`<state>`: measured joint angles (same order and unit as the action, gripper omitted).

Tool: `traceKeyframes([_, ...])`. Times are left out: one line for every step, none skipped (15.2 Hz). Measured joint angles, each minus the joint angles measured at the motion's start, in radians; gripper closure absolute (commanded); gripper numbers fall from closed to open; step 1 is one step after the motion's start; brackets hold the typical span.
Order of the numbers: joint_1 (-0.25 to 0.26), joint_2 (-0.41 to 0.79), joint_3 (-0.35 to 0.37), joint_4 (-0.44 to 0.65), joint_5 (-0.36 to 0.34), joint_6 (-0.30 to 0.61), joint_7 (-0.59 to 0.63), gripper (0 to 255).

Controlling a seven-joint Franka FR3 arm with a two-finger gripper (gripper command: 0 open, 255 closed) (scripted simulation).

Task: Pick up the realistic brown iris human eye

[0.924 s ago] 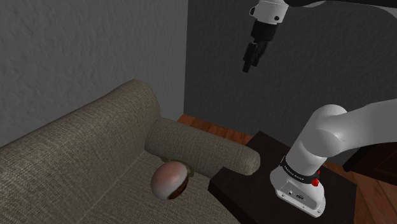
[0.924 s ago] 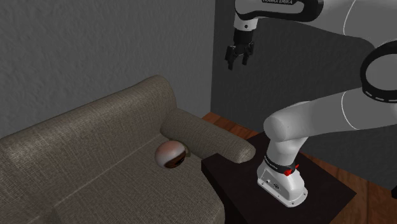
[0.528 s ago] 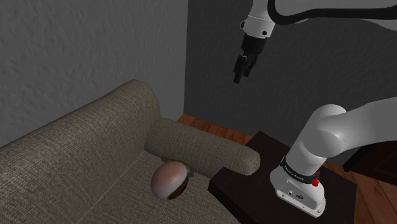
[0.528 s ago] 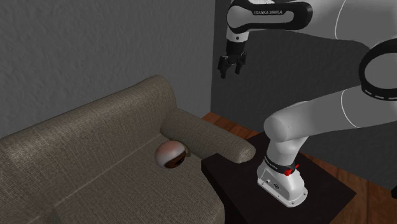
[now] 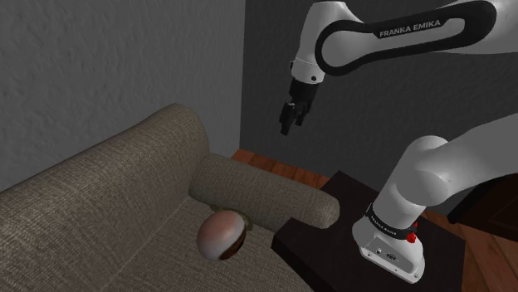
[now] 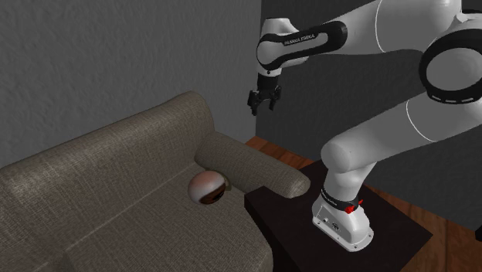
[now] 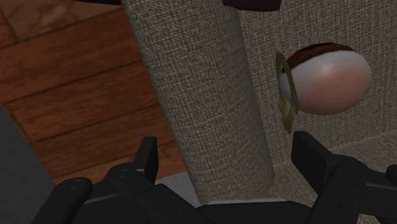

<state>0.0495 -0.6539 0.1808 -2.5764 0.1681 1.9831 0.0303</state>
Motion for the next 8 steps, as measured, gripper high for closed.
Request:
traceKeyframes([0.008, 0.027, 0.017, -0.003, 0.013, 0.031, 0.016, 0])
traceKeyframes([0.011, 0.058, 0.028, -0.003, 0.022, 0.061, 0.026, 0])
traceKeyframes([0.017, 0.083, 0.041, -0.011, 0.034, 0.094, 0.038, 0])
traceKeyframes([0.019, 0.121, 0.05, -0.015, 0.041, 0.134, 0.043, 0])
traceKeyframes([0.025, 0.146, 0.063, -0.019, 0.052, 0.164, 0.055, 0])
traceKeyframes([0.027, 0.182, 0.074, -0.018, 0.059, 0.198, 0.063, 0])
traceKeyframes([0.029, 0.223, 0.084, -0.019, 0.066, 0.24, 0.07, 0])
traceKeyframes([0.033, 0.262, 0.097, -0.018, 0.073, 0.278, 0.08, 0])
